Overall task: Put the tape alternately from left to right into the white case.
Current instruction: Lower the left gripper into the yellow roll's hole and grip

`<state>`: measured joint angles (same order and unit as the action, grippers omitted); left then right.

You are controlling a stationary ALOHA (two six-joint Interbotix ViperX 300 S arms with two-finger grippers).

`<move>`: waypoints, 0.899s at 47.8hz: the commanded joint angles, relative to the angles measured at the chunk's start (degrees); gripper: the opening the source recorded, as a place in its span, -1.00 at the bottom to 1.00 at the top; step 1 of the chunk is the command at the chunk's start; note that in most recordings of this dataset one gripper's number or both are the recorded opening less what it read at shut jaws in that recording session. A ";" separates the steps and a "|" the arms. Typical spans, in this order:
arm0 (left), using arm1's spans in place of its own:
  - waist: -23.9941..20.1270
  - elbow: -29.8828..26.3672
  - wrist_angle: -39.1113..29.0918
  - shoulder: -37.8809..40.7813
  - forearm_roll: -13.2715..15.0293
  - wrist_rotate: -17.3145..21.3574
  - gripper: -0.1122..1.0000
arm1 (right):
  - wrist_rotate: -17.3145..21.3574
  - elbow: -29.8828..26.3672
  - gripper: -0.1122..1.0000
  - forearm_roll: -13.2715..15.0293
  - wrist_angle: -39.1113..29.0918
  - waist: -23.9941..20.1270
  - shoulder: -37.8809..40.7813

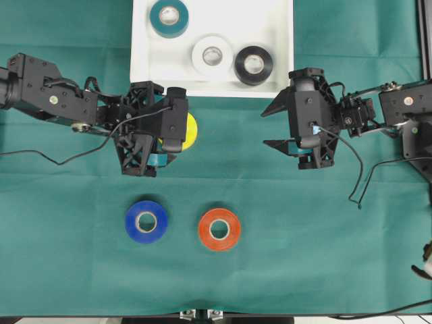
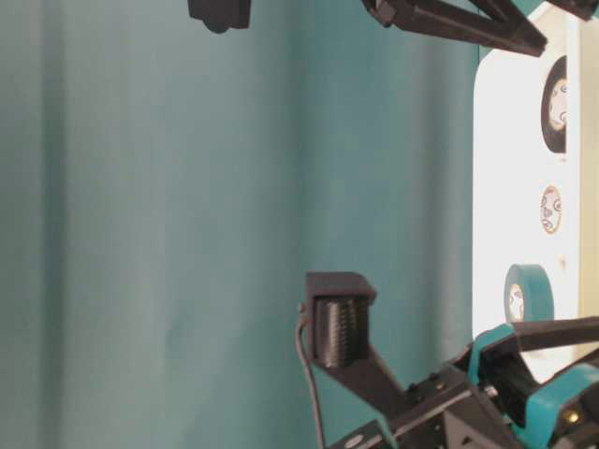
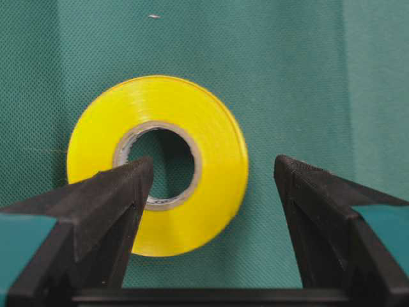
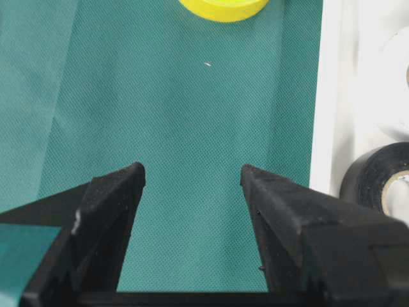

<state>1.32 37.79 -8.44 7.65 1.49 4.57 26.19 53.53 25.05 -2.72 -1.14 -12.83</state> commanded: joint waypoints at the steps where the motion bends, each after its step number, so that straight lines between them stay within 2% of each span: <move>1: -0.62 -0.53 0.35 -0.18 -0.26 0.09 0.88 | 0.09 -0.26 0.44 -0.09 0.53 -0.18 -0.44; 19: -2.37 -1.14 0.18 2.72 -0.26 0.00 0.88 | 0.09 -0.09 0.44 -0.09 0.44 -0.18 -0.35; 43: -2.29 -1.14 -1.85 4.22 -0.18 -0.62 0.83 | 0.09 0.09 0.44 -0.18 0.70 -0.18 -0.26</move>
<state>0.09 36.12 -9.49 11.78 1.41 4.39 26.19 53.96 25.05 -2.64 -1.14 -12.74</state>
